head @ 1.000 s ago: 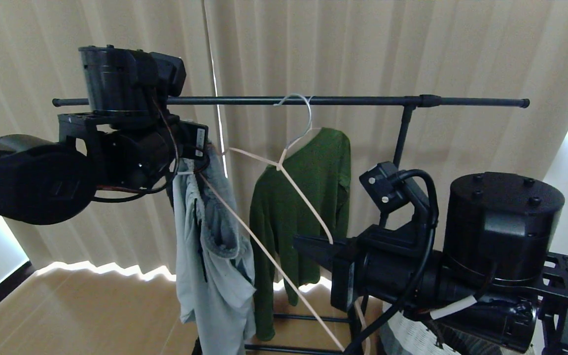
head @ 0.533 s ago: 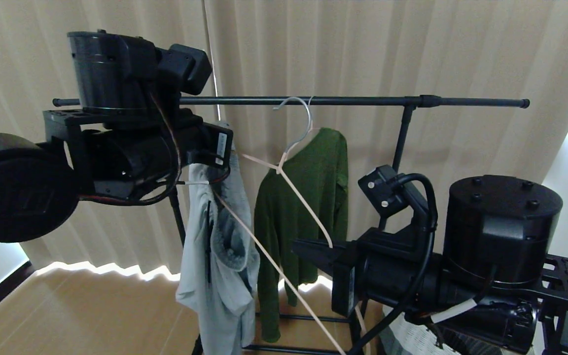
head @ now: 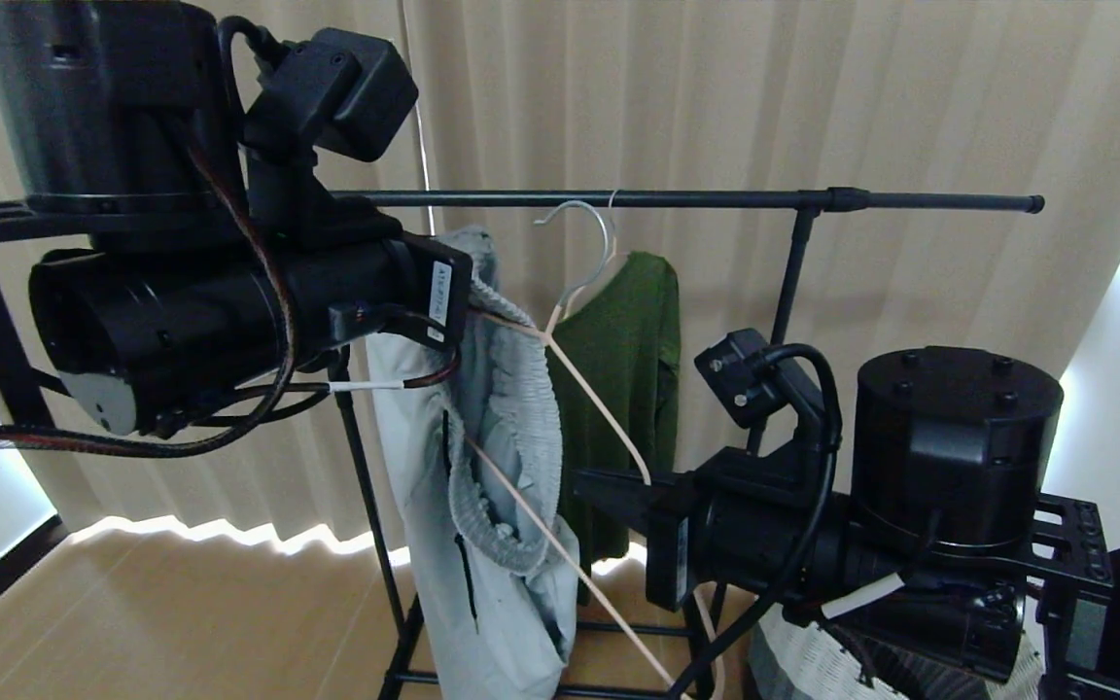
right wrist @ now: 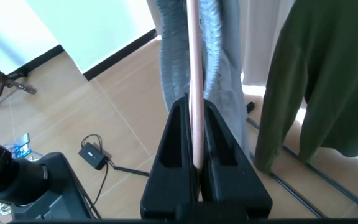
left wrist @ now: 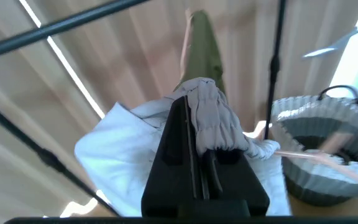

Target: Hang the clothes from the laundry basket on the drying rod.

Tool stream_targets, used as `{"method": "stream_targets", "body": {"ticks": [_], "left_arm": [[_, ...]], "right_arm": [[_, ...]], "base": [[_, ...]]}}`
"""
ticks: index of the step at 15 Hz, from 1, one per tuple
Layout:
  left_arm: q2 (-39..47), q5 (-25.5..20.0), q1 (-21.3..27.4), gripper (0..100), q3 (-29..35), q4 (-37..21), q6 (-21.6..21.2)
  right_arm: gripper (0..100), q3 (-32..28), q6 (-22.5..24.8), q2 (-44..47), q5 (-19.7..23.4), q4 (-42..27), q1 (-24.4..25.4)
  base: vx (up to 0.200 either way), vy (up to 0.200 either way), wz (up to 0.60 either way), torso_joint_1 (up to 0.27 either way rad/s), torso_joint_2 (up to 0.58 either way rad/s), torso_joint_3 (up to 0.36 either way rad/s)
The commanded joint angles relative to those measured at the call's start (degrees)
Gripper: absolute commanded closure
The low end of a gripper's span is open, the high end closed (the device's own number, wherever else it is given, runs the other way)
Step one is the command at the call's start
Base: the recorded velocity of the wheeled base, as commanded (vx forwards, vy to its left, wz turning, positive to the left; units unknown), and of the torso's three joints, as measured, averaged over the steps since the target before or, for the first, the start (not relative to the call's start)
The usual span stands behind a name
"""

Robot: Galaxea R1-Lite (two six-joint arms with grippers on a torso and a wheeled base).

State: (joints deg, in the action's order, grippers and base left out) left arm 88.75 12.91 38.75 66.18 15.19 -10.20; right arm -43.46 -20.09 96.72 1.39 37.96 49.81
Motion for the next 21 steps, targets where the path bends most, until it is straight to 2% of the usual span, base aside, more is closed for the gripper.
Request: {"method": "stream_targets", "body": {"ticks": [1, 5, 8, 16, 20, 21], "left_arm": [[-1.8, 0.0, 2.2, 100, -0.8, 0.1, 0.2], [-2.4, 0.1, 4.6, 100, -3.5, 0.4, 1.9], [-3.4, 0.6, 4.3, 100, -4.2, 0.1, 2.0], [-5.1, 0.0, 3.3, 100, -9.9, -0.7, 2.2], [-5.2, -0.1, 3.7, 100, -10.9, -0.4, 2.3], [-5.3, -0.1, 3.7, 0, -11.1, -0.4, 2.2]], "right_arm": [[100, -0.6, 0.1, 0.4, 0.0, -0.1, -0.7], [100, -1.7, 0.1, 1.7, -0.1, -0.1, -1.7], [100, -2.1, 0.5, 1.4, -0.2, -0.1, -2.5], [100, -5.2, 6.6, 1.8, 0.0, -0.1, -3.8], [100, -5.0, 7.0, 1.2, 0.0, -0.1, -3.8], [100, -4.9, 7.0, 1.2, 0.0, -0.1, -3.8]], "base": [[0.000, 0.000, 0.00, 0.000, 0.00, 0.000], [0.000, 0.000, 0.00, 0.000, 0.00, 0.000], [0.000, 0.000, 0.00, 0.000, 0.00, 0.000], [0.000, 0.000, 0.00, 0.000, 0.00, 0.000], [0.000, 0.000, 0.00, 0.000, 0.00, 0.000], [0.000, 0.000, 0.00, 0.000, 0.00, 0.000]]}}
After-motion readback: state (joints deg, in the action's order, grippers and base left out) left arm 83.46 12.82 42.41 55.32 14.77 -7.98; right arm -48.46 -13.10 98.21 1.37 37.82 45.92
